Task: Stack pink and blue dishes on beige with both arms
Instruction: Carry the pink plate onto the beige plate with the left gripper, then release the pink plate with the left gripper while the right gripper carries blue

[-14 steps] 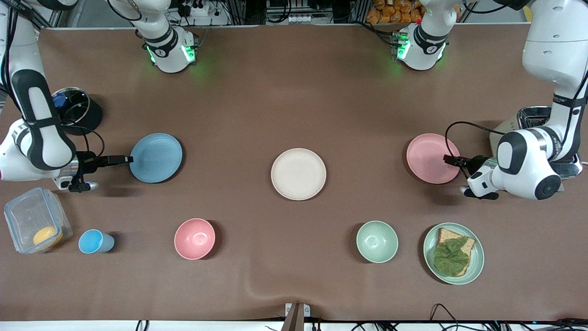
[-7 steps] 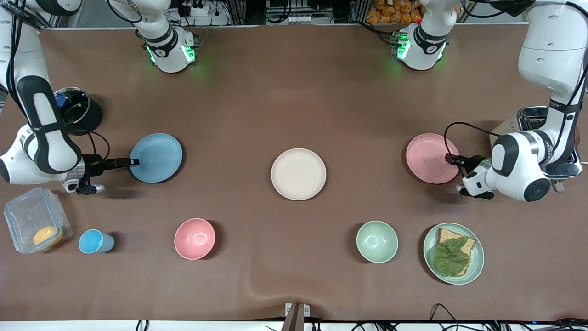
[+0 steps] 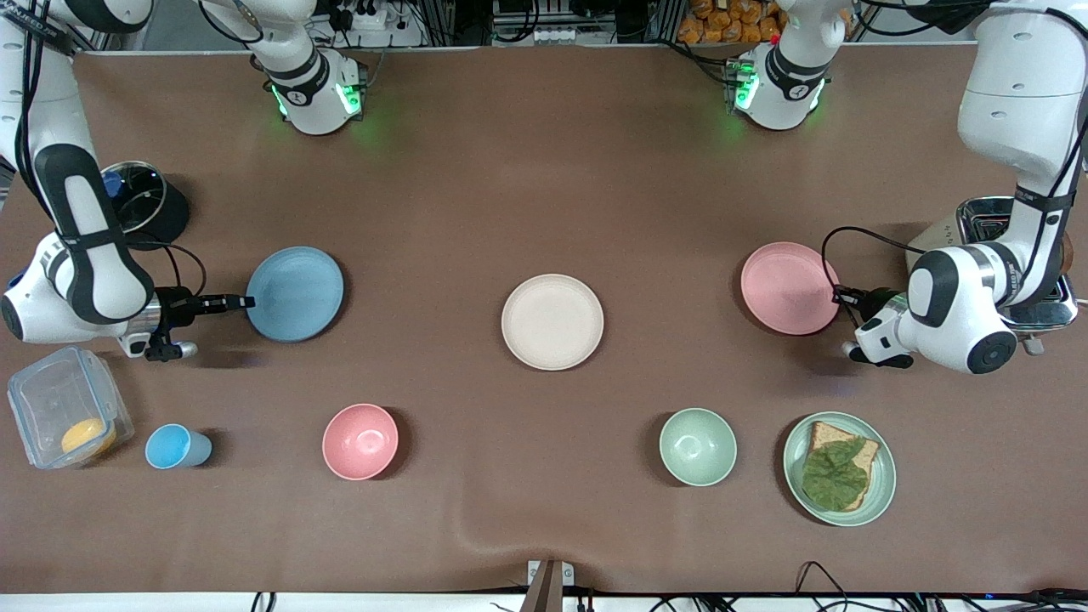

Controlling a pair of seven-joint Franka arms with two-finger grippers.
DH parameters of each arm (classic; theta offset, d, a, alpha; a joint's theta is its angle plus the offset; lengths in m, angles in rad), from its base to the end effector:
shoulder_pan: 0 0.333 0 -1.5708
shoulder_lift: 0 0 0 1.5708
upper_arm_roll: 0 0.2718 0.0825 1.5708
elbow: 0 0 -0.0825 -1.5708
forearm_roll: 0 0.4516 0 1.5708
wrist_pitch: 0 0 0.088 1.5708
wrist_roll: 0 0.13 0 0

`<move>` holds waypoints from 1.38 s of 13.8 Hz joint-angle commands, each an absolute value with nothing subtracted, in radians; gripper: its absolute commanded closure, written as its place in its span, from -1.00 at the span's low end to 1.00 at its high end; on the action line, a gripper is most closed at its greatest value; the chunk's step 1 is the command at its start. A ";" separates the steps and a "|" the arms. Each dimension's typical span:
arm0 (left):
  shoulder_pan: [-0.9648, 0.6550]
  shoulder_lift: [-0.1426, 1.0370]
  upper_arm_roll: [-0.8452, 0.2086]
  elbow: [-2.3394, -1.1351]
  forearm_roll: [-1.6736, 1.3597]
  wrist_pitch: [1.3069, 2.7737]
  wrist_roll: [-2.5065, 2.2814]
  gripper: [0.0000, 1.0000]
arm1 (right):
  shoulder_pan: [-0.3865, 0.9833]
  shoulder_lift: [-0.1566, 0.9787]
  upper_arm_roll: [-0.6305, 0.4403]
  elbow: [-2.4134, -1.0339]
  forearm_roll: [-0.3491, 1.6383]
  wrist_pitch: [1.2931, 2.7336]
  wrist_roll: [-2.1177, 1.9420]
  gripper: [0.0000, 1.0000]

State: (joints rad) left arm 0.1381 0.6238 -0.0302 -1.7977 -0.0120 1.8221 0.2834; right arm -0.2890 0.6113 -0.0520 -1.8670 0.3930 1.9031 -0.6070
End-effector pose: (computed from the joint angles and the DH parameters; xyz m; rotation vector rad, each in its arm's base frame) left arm 0.5819 0.0603 0.0636 2.8618 -0.2420 -0.8618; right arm 0.5532 -0.1612 0.0501 -2.5811 -0.0354 0.4912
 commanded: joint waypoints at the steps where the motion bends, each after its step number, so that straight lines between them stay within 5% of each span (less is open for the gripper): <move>1: 0.121 0.604 -0.040 -1.738 0.008 1.778 0.282 1.00 | -0.285 0.620 -0.054 -1.816 0.414 1.852 -0.634 1.00; 5: 0.077 0.601 -0.103 -1.498 -0.012 1.559 0.262 1.00 | -0.285 0.618 -0.055 -1.743 0.408 1.758 -0.624 1.00; 9: -0.023 0.612 -0.121 -1.459 -0.201 1.549 0.114 1.00 | -0.279 0.617 -0.055 -1.698 0.405 1.714 -0.605 1.00; 19: -0.360 0.730 -0.124 -1.378 -0.377 1.851 -0.235 1.00 | -0.204 0.614 -0.055 -1.577 0.396 1.601 -0.460 1.00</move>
